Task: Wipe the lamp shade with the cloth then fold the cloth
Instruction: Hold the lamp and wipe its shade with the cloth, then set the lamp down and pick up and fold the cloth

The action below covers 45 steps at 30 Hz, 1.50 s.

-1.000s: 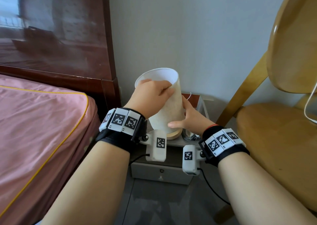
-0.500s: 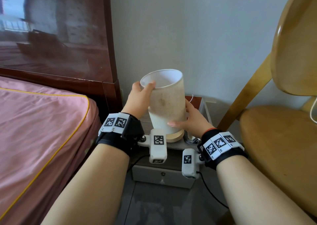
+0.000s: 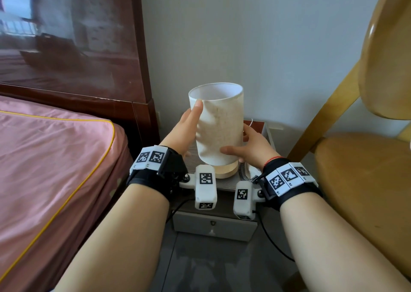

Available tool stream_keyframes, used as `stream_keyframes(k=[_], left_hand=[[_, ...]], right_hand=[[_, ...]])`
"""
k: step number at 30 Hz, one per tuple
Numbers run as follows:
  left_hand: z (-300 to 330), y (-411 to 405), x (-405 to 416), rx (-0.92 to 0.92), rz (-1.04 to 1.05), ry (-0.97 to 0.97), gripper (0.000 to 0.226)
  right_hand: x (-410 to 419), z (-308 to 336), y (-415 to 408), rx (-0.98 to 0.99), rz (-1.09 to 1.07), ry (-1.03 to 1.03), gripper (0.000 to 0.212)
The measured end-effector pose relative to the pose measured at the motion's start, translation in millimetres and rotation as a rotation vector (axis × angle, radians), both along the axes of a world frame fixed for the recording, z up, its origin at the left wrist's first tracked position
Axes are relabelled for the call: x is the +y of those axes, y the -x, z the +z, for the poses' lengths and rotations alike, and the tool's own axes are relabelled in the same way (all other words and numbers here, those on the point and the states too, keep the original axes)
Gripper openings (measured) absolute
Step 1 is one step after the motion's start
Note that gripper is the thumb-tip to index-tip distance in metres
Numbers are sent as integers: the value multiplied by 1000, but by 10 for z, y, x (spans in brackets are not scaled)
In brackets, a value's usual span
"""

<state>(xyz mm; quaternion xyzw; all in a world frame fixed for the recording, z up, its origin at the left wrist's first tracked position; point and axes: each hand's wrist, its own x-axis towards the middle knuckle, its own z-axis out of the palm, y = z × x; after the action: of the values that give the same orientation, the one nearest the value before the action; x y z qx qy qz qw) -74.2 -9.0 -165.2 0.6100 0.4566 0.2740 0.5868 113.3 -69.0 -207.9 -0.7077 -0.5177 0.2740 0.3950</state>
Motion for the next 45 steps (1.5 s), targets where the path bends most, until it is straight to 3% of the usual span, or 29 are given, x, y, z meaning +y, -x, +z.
stream_keyframes(k=[5,12,16,21,26,29,34,38,45], left_hand=[[-35,-33,57,-95,-39,-20,86],[-105,-48,190,-208,-42,-41,70],[-200,-66,288,-234,-15,25,89],[-290,-82,328,-289,19,0,83],[-342,-101,350,-201,61,-44,90],[-369,-60,374,-43,63,-77,93],[-377,-12,334,174,51,-89,89],[-355,-5,212,243,83,-176,67],[-297,133,52,406,43,-170,57]], right_hand=[[85,-97,38,25,1,-26,74],[239,-176,194,75,2,-153,77],[261,-163,252,86,22,-169,74],[252,-129,325,44,64,-154,72],[260,-100,299,-10,56,-67,60],[187,-135,233,-172,64,29,52],[-12,-247,71,-897,-126,476,54],[-138,-321,-7,-979,-205,653,60],[-391,-426,-29,-1195,-220,491,27]])
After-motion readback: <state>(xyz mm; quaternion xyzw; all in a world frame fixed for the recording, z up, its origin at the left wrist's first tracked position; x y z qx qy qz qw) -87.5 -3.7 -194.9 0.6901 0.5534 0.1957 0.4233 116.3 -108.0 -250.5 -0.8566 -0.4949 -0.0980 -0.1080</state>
